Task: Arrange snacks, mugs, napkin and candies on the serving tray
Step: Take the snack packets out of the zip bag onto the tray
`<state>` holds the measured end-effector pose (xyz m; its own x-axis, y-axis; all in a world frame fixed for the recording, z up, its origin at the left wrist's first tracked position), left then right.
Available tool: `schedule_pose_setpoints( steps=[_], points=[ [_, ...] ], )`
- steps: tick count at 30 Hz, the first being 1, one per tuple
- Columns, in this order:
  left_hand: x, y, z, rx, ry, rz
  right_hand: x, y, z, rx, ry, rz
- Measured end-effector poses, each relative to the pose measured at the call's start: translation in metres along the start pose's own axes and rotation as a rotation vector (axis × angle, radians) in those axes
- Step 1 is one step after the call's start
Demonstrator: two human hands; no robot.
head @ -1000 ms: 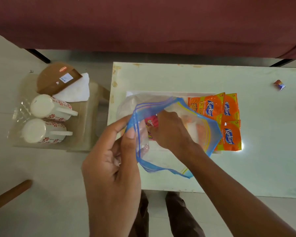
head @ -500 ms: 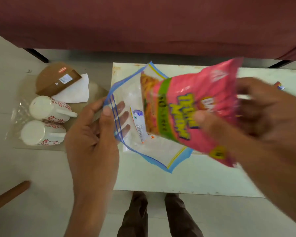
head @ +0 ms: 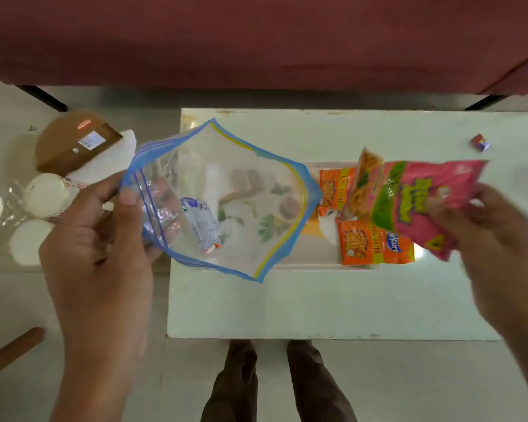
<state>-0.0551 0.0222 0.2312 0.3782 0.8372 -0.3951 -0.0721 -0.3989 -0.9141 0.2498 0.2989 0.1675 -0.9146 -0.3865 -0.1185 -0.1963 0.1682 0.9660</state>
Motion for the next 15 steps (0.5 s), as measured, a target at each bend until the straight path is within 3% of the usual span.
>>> schedule_pose_setpoints(
  steps=[5, 15],
  points=[
    [0.003, 0.004, -0.003, -0.015, -0.003, 0.026, 0.015, -0.091, -0.008, 0.222, 0.081, -0.137],
    [0.014, 0.016, -0.019, -0.046, -0.006, 0.01, 0.026, -0.149, -0.005, 0.3, 0.111, -0.327]
  ],
)
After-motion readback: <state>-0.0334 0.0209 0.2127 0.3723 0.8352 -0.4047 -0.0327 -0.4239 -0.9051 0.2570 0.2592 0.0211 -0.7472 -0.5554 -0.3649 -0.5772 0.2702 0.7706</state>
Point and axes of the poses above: each hand's wrist, its own z-axis towards the middle knuckle, its own x-axis out of the palm, y = z × x, the point moved 9 cm from there along z, towards the middle knuckle, and after that the axes turned 8 degrees about z, right-handed, at the moved point
